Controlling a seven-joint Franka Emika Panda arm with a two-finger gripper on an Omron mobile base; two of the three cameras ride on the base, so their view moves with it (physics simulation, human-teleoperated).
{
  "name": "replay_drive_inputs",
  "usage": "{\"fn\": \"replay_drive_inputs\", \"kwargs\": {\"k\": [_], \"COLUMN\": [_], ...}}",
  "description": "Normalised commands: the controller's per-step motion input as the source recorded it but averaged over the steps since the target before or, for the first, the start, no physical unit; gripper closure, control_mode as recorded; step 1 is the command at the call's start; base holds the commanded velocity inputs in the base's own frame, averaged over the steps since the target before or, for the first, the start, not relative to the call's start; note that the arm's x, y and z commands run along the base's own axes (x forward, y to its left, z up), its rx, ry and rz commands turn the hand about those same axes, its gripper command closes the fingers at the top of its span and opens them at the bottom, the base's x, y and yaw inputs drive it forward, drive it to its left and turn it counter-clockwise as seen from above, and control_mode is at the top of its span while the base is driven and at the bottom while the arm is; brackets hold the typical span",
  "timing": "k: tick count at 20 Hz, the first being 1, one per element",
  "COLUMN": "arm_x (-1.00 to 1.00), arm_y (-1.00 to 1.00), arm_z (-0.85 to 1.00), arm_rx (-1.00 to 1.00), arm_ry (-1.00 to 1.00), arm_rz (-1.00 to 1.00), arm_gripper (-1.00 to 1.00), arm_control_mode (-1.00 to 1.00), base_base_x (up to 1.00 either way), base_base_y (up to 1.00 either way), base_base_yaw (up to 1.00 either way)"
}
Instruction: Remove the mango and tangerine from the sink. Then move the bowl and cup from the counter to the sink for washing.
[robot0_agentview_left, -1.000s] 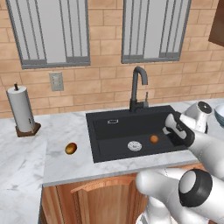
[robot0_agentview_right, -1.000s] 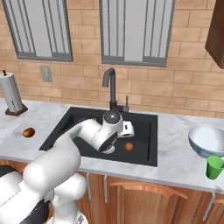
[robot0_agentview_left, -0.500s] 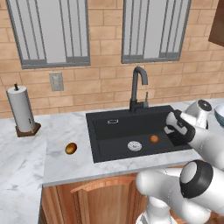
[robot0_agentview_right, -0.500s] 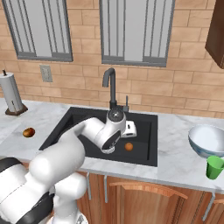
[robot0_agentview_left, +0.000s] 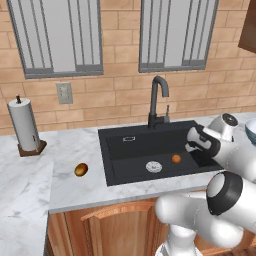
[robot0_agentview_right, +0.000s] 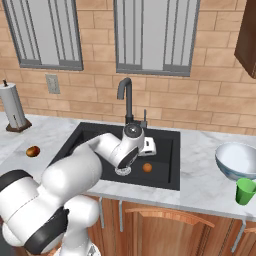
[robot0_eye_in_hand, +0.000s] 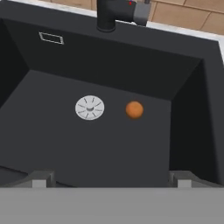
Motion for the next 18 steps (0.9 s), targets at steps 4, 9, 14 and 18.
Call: {"fn": "replay_drive_inputs", "kwargs": {"k": [4, 9, 14, 18], "arm_x": [0.15, 0.14, 0.15, 0.14], "arm_y": [0.06, 0.02, 0.00, 0.00], "arm_z": [-0.10, -0.10, -0.09, -0.09], "arm_rx": [0.00, 0.00, 0.00, 0.00], "arm_ry": [0.01, 0.07, 0.05, 0.05], "arm_rz": [0.00, 0.00, 0.00, 0.00], "arm_gripper": [-1.00, -1.00, -1.00, -1.00], "arm_control_mode": [-1.00, -1.00, -1.00, -1.00], "base_base_x": [0.00, 0.00, 0.00, 0.00], "base_base_y": [0.00, 0.00, 0.00, 0.00], "base_base_yaw": [0.00, 0.00, 0.00, 0.00]}}
